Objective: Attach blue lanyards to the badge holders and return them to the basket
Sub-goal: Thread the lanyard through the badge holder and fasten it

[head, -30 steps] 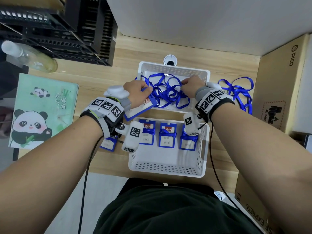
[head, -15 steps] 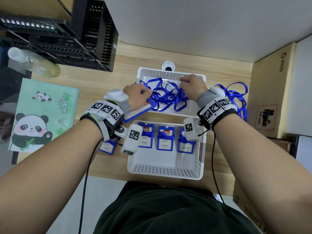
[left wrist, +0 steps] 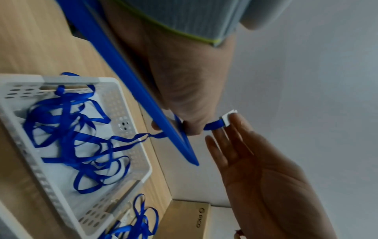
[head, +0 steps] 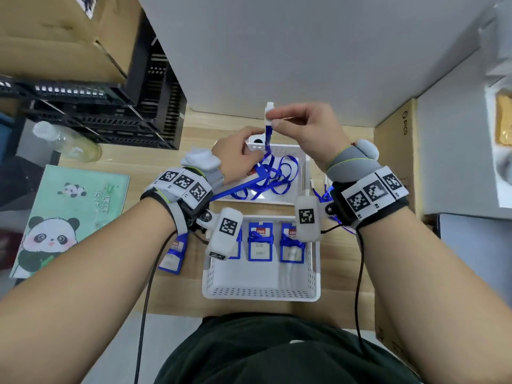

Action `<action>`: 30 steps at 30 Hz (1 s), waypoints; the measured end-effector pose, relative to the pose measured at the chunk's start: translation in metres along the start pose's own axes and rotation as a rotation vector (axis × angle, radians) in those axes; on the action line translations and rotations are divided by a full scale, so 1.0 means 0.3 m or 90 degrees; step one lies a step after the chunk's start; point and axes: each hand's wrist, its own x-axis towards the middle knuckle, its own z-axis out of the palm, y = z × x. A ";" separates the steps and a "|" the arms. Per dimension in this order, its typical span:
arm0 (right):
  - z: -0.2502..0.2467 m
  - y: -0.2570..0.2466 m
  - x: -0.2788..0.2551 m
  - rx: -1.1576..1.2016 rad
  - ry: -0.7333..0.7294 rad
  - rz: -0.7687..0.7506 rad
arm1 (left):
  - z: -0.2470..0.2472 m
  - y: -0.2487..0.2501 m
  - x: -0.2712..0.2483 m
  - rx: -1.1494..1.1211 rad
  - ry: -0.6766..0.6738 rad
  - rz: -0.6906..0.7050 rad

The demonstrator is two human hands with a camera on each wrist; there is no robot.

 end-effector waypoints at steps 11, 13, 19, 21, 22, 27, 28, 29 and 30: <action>-0.047 -0.261 -0.201 0.157 0.021 -0.133 | -0.045 0.195 -0.127 0.075 0.010 0.120; -0.072 -0.284 -0.218 0.164 0.037 -0.149 | -0.050 0.185 -0.143 0.091 0.006 0.110; -0.117 -0.279 -0.250 0.077 0.045 -0.125 | -0.102 0.202 -0.188 0.080 0.020 0.078; -0.111 -0.256 -0.262 -0.004 0.028 -0.104 | -0.120 0.219 -0.200 0.042 0.034 0.087; -0.107 -0.244 -0.266 -0.045 0.019 -0.093 | -0.129 0.231 -0.201 0.009 0.043 0.090; -0.080 -0.203 -0.270 -0.217 0.002 -0.069 | -0.168 0.291 -0.227 -0.114 0.024 0.127; -0.074 -0.203 -0.273 -0.239 0.003 -0.069 | -0.170 0.299 -0.240 -0.113 0.020 0.131; -0.071 -0.203 -0.271 -0.254 0.006 -0.071 | -0.170 0.303 -0.248 -0.110 0.020 0.132; -0.071 -0.201 -0.267 -0.263 0.015 -0.075 | -0.168 0.305 -0.250 -0.112 0.019 0.129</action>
